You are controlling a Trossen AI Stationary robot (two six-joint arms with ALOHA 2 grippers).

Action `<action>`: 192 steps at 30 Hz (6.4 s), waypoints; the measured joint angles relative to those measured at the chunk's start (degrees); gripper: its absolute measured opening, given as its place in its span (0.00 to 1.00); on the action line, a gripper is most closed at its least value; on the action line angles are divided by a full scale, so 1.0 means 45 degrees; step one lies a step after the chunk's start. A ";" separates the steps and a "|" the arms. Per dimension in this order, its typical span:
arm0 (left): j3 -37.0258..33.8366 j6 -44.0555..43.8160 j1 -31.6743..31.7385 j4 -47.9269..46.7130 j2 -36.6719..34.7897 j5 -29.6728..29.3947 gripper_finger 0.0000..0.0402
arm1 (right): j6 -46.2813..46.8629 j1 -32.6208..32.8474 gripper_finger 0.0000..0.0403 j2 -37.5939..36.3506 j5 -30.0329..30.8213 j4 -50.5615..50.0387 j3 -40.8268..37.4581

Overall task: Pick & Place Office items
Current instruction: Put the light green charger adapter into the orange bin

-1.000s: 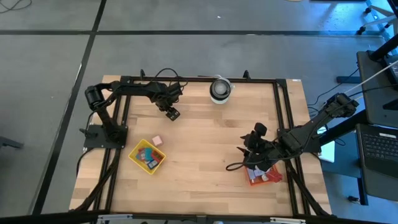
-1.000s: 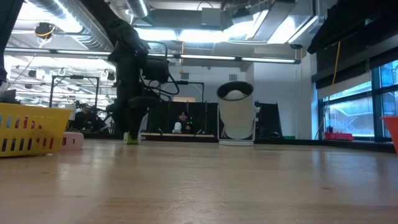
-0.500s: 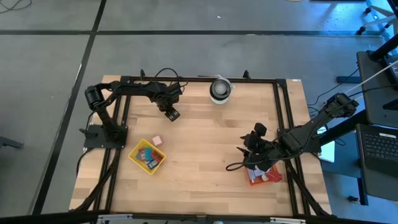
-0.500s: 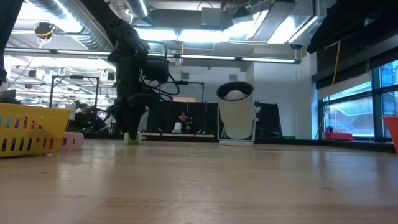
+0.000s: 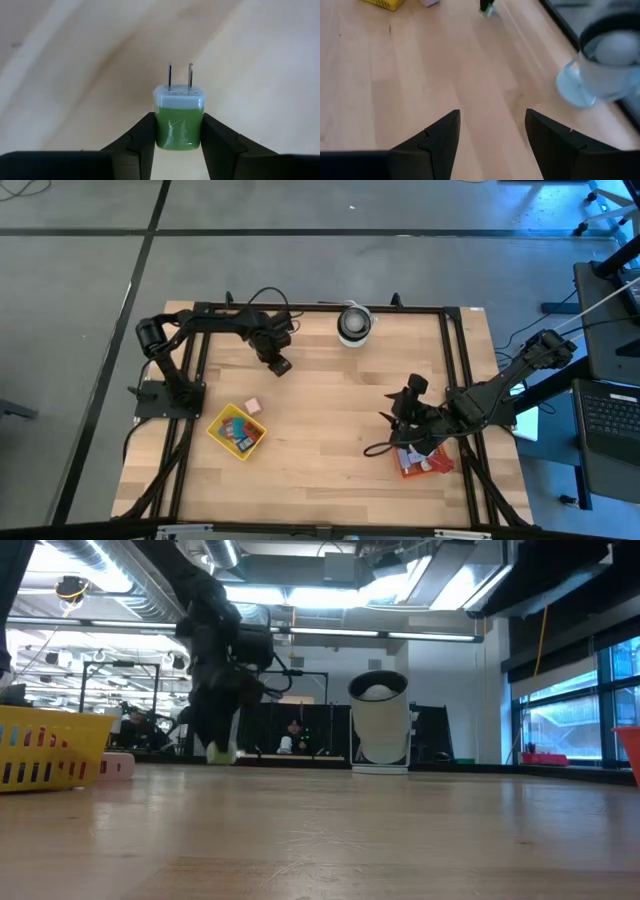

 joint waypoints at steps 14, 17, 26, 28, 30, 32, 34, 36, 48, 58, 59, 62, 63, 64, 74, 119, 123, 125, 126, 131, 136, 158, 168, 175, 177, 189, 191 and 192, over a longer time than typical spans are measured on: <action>0.1020 0.1313 -0.1925 0.2093 -0.5605 0.2325 0.31 | -0.5366 -0.1924 0.56 0.0000 0.3914 0.3165 -0.0005; 0.1005 0.2518 -0.2931 0.2412 -0.6980 0.1789 0.31 | -0.7458 -0.2444 0.56 0.0000 0.3568 0.5239 -0.0005; -0.2812 0.4145 -0.5399 0.8148 -1.0091 -0.0572 0.31 | -1.1764 -0.3343 0.56 0.0000 0.0454 1.2168 -0.0005; -0.4150 0.4163 -0.5917 1.0560 -1.0209 -0.2284 0.31 | -1.0726 -0.3663 0.56 0.0000 0.0446 1.2928 -0.0005; -0.5335 0.4201 -0.6473 1.2687 -1.0094 -0.3761 0.31 | -0.9634 -0.3975 0.56 0.0000 0.0120 1.3345 -0.0005; -0.6049 0.4633 -0.6867 1.4335 -0.9800 -0.4859 0.31 | -0.8801 -0.4217 0.56 0.0008 -0.0302 1.3563 -0.0005; -0.6579 0.4706 -0.7208 1.5898 -0.9454 -0.5970 0.31 | -0.8380 -0.4406 0.56 0.0166 -0.0690 1.3901 0.0000; -0.6880 0.4654 -0.7446 1.7628 -0.8887 -0.6278 0.31 | -0.8341 -0.4613 0.56 0.0444 -0.1064 1.3989 0.0000; -0.6841 0.3300 -0.7669 1.9827 -0.7468 -0.3695 0.31 | -0.8890 -0.5197 0.56 0.2815 -0.2745 1.3563 0.1744; -0.6858 0.3283 -0.7849 1.9834 -0.7507 -0.3189 0.31 | -0.9216 -0.5295 0.61 0.4138 -0.3594 1.3443 0.3089; -0.6858 0.3293 -0.7844 1.9760 -0.7507 -0.3107 0.31 | -0.9193 -0.5254 0.62 0.4169 -0.3718 1.3354 0.3186; -0.6858 0.3482 -0.7849 1.9562 -0.7513 -0.3044 0.31 | -0.9109 -0.5104 0.64 0.4177 -0.3817 1.2840 0.3420; -0.6858 0.3625 -0.7849 1.9455 -0.7517 -0.3056 0.31 | -0.9104 -0.5034 0.64 0.4177 -0.3730 1.2634 0.3509; -0.6858 0.3790 -0.7844 1.9373 -0.7517 -0.3073 0.31 | -0.9079 -0.4934 0.64 0.4169 -0.3606 1.2415 0.3600; -0.6858 0.3948 -0.7304 1.9311 -0.7837 -0.3142 0.31 | -0.8828 -0.4247 0.64 0.4051 -0.2734 1.0486 0.4537; -0.6824 0.3351 -0.7325 1.9603 -0.7862 -0.1314 0.31 | -0.8423 -0.5586 0.57 0.5566 -0.6278 1.3403 0.4532; -0.6824 0.3375 -0.7320 1.9631 -0.7862 -0.1324 0.31 | -0.8679 -0.5586 0.53 0.5566 -0.6316 1.3454 0.4532; -0.6824 0.3381 -0.7320 1.9634 -0.7862 -0.1319 0.31 | -0.8688 -0.5586 0.49 0.5566 -0.6424 1.3454 0.4532; -0.6824 0.3381 -0.7320 1.9634 -0.7862 -0.1319 0.31 | -0.8707 -0.5592 0.47 0.5566 -0.6566 1.3454 0.4532; -0.6824 0.3302 -0.7320 1.9622 -0.7863 -0.1260 0.31 | -0.8790 -0.5595 0.34 0.5566 -0.6792 1.3457 0.4532; -0.6824 0.3293 -0.7320 1.9621 -0.7867 -0.1133 0.31 | -0.8779 -0.5595 0.34 0.5566 -0.6797 1.3454 0.4532; -0.6824 0.2269 -0.7344 1.9616 -0.7876 -0.0736 0.50 | -0.8817 -0.5605 0.34 0.5577 -0.7210 1.3454 0.4532; -0.6785 0.1092 -0.7308 1.9183 -0.7886 -0.0934 0.61 | -0.8817 -0.5621 0.34 0.5602 -0.7170 1.3395 0.4517; -0.6785 0.0827 -0.7200 1.8463 -0.7886 -0.2020 0.64 | -0.8817 -0.5620 0.34 0.5605 -0.7166 1.3449 0.4517; -0.6785 0.0677 -0.7101 1.8329 -0.7886 -0.2154 0.64 | -0.8820 -0.5620 0.34 0.5605 -0.7132 1.3293 0.4607; -0.6790 0.0872 -0.6975 1.6930 -0.8228 -0.2170 0.64 | -0.8176 -0.5552 0.34 0.4518 -0.4907 0.9883 0.5291; -0.6790 0.1054 -0.6960 1.6510 -0.8565 -0.2383 0.64 | -0.7878 -0.5428 0.34 0.3928 -0.4427 0.8955 0.5294; -0.6802 0.1155 -0.6934 1.6282 -0.8789 -0.2554 0.64 | -0.7675 -0.5358 0.34 0.3572 -0.4036 0.8337 0.5294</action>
